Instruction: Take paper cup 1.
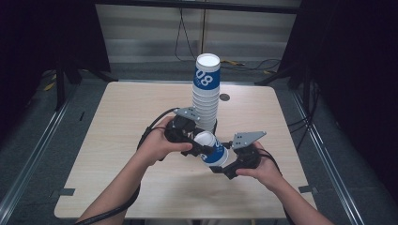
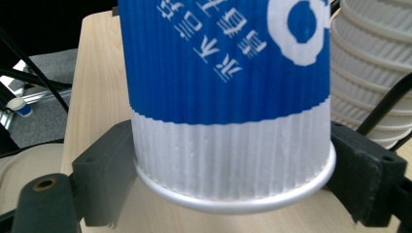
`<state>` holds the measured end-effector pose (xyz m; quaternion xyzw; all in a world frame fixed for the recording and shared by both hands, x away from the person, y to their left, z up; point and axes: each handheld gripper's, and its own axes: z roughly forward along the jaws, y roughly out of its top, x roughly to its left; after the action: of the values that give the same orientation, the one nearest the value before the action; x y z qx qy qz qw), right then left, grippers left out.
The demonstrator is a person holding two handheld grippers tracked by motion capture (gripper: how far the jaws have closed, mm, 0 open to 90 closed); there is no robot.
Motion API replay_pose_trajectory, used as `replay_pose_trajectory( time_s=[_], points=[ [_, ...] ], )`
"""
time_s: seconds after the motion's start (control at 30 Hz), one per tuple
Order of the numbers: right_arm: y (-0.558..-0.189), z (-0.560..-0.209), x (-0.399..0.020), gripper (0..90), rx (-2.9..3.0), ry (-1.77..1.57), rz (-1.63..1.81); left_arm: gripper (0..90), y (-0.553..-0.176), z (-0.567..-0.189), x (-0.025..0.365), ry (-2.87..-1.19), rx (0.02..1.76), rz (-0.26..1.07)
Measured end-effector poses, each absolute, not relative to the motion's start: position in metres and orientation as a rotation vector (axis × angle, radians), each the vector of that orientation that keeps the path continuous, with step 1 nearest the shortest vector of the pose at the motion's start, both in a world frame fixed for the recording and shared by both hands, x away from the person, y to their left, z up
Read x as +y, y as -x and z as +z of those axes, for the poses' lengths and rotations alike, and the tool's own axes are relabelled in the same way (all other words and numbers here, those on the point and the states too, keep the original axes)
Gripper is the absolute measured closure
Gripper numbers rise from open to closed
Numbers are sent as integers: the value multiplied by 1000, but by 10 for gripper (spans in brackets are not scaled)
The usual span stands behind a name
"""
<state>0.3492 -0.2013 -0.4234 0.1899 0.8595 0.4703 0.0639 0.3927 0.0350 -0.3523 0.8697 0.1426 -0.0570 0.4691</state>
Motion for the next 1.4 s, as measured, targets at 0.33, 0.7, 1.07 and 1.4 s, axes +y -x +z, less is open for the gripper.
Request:
replay_pose_trajectory(
  time_s=[0.33,0.7,1.07,1.4],
  points=[
    [-348,-419,-202,173,2609,-548,1380,281,-394,-354,37,-2137,330,-150],
    [-347,-419,-202,195,2661,-503,1312,212,-391,-354,39,-2185,300,-118],
    [-348,-420,-205,198,2706,-492,1250,183,-390,-356,40,-2246,262,-97],
    [-348,-418,-206,198,2760,-452,1130,191,-385,-353,37,-2348,199,-51]
  ],
)
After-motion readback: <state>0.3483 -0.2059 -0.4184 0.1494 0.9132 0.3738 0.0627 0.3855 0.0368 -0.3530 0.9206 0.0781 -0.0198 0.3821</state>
